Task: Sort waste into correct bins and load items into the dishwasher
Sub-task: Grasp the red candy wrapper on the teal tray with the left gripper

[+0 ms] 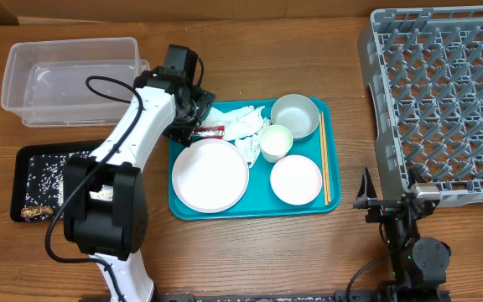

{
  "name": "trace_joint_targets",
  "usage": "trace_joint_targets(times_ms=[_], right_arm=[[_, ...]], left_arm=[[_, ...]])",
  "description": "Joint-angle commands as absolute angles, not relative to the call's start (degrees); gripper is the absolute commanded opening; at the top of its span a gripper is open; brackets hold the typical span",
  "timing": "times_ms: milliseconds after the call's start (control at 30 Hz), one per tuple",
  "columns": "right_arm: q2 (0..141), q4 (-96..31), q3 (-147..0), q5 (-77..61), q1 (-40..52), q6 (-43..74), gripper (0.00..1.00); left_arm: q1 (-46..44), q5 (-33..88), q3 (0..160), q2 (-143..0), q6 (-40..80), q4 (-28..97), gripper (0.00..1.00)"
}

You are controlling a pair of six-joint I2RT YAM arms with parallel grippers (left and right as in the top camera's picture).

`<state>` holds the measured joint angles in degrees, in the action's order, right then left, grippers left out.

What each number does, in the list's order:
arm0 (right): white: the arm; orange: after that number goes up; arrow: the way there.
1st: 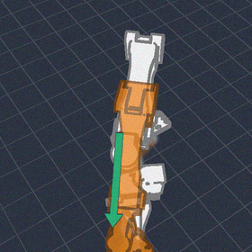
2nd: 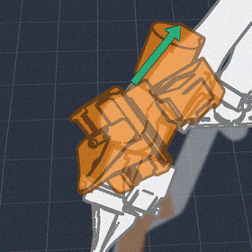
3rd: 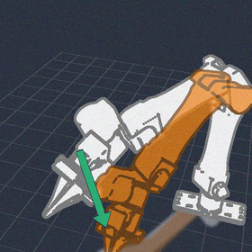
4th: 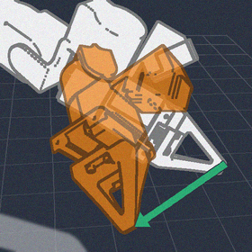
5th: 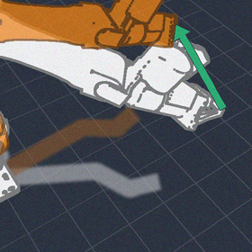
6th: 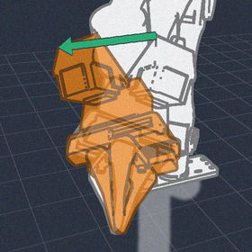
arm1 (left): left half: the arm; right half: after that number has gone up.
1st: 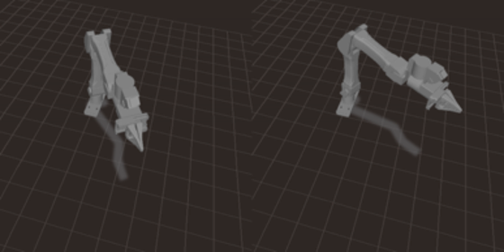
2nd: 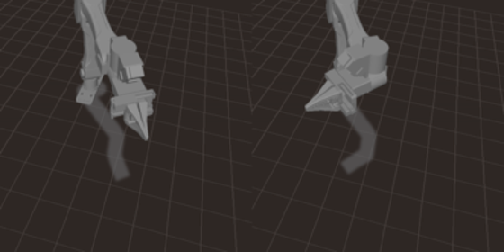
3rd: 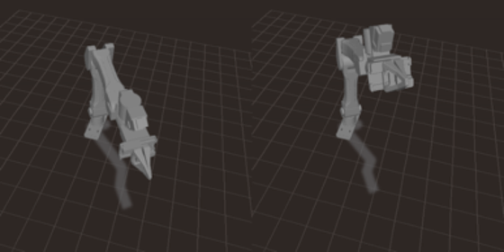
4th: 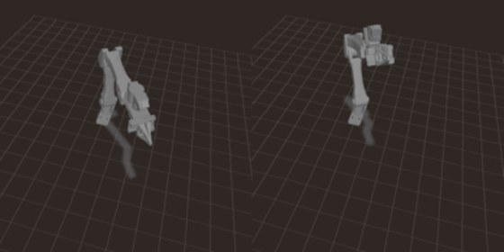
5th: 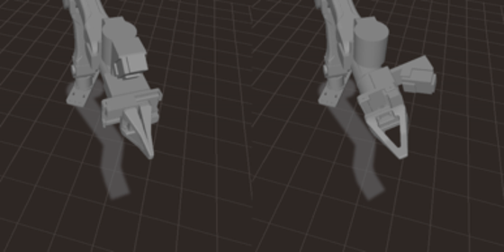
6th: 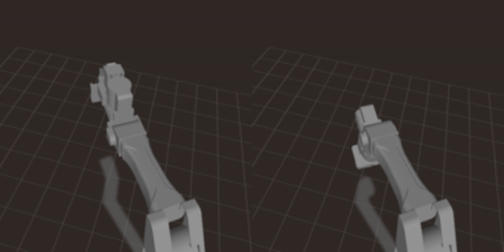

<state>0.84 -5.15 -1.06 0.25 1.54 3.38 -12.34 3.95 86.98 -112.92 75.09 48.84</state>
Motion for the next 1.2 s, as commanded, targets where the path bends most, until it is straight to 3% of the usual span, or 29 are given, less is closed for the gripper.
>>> trace_joint_targets(times_ms=[0,800,1000,1167], right_arm=[[0.2,-4.8,-0.4,0.4,1.5,3.2,1.00],[0.2,-4.8,-0.4,0.4,1.5,3.2,1.00],[0.2,-4.8,-0.4,0.4,1.5,3.2,1.00],[0.2,-4.8,-0.4,0.4,1.5,3.2,1.00]], left_arm=[[-12.3,2.3,86.3,-113.2,75.4,49.2,0.83],[-12.4,0.4,81.4,-113.2,74.3,41.8,0.82],[-12.4,-0.7,81.4,-113.2,74.4,41.1,0.67],[-12.4,-0.7,81.2,-113.2,74.4,41.0,0.63]])
